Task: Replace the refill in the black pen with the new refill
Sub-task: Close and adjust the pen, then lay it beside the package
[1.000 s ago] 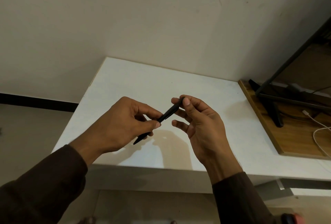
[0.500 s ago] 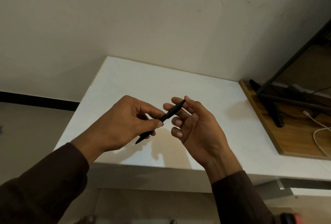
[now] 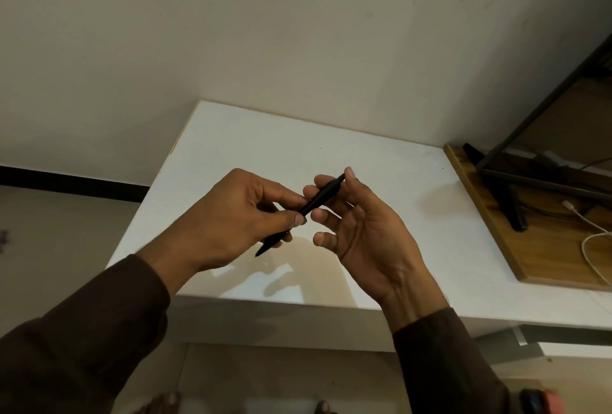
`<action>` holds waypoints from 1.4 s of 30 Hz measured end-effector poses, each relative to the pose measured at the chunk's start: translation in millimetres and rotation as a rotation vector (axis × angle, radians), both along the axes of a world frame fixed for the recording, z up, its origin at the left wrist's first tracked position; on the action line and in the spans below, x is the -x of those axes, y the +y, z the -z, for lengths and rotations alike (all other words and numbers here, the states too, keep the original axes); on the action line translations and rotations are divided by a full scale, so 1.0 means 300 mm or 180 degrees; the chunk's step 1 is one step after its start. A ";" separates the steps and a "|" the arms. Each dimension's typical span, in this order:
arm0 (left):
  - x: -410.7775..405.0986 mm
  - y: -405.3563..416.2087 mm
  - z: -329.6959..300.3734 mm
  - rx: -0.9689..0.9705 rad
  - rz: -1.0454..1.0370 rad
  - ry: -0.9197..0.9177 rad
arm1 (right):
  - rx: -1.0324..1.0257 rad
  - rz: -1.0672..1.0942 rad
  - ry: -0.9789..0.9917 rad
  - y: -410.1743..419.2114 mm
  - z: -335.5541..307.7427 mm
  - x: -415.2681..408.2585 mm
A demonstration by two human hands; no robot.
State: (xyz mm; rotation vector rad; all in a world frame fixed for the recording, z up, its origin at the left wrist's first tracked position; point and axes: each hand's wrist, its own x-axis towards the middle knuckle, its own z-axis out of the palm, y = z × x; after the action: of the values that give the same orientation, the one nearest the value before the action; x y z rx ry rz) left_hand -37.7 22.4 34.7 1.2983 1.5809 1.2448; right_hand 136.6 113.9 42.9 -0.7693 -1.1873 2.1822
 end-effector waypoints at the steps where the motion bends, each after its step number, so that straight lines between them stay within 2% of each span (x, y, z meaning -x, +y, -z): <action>1: 0.001 0.002 0.000 -0.0022 -0.0010 -0.0020 | -0.0103 0.0065 -0.0013 -0.004 0.002 0.006; 7: 0.001 0.006 0.013 -0.0113 0.0026 -0.0146 | -0.0940 0.0447 -0.0546 -0.019 0.024 0.042; 10: 0.009 0.014 0.021 -0.0163 -0.0043 -0.0163 | -0.1089 0.0637 -0.0645 -0.012 0.028 0.047; 17: 0.039 0.012 0.057 -0.0184 -0.0499 0.0023 | -0.0287 0.1082 0.0293 0.032 0.001 0.037; 24: 0.046 0.016 0.085 -0.0112 -0.0605 0.0224 | 0.0283 0.1091 0.1017 0.083 -0.016 -0.001; 42: 0.050 0.020 0.106 -0.0049 -0.0499 0.0430 | 0.0208 0.1324 0.1156 0.103 -0.033 0.000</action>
State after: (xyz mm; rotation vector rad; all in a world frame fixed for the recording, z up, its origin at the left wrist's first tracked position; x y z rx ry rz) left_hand -52.8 28.2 3.0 1.3123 1.8014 1.2889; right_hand 136.6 144.9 52.8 -0.5534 -0.7050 1.9119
